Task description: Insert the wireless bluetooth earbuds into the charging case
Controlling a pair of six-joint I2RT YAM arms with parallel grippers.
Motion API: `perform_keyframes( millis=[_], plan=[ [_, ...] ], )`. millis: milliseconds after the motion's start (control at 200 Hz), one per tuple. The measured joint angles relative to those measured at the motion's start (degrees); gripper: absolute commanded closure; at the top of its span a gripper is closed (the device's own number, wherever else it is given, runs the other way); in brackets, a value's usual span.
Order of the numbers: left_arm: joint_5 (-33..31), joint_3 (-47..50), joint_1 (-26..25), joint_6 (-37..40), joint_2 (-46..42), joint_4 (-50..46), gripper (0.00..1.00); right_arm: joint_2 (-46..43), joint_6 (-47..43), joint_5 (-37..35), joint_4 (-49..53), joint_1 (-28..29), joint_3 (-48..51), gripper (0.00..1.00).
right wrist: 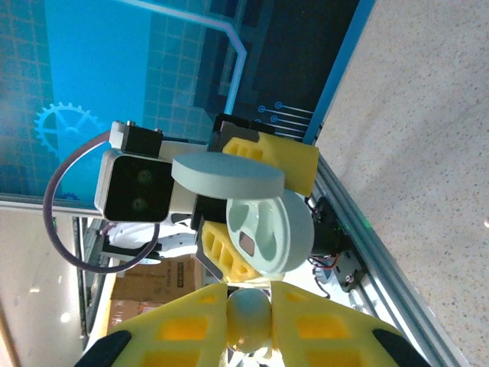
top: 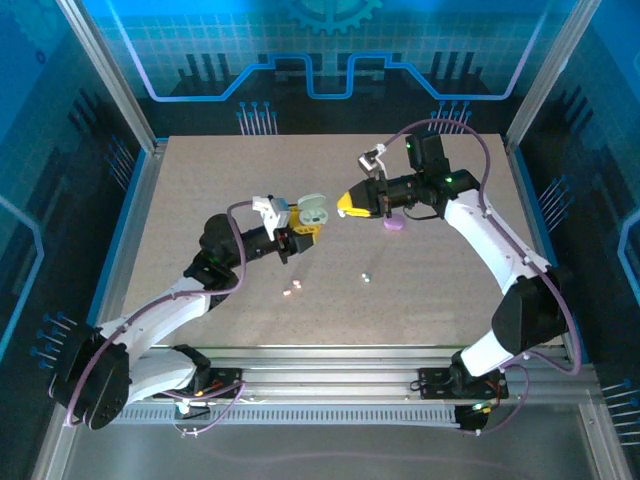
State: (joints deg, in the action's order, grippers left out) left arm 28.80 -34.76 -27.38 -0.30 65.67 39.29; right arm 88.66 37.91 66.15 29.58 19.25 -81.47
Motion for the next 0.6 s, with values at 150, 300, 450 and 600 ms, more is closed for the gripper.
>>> perform_keyframes(
  millis=[150,300,450,600],
  plan=[
    [0.07,0.0,-0.72,0.44,0.57,0.0,0.72,-0.33,-0.46,-2.1,0.37,1.81,-0.7,0.82],
    [0.55,-0.13,-1.36,0.44,1.01,0.02,0.72,-0.39,-0.85,-4.31,0.37,3.45,-1.36,0.82],
    [1.09,-0.46,-1.7,0.42,1.03,0.04,0.72,-0.39,-1.11,-6.27,0.37,4.02,-1.57,0.82],
    [1.09,-0.59,-1.84,0.39,1.05,0.02,0.72,-0.39,-1.57,-7.5,0.42,4.2,-1.68,0.82]
  ],
)
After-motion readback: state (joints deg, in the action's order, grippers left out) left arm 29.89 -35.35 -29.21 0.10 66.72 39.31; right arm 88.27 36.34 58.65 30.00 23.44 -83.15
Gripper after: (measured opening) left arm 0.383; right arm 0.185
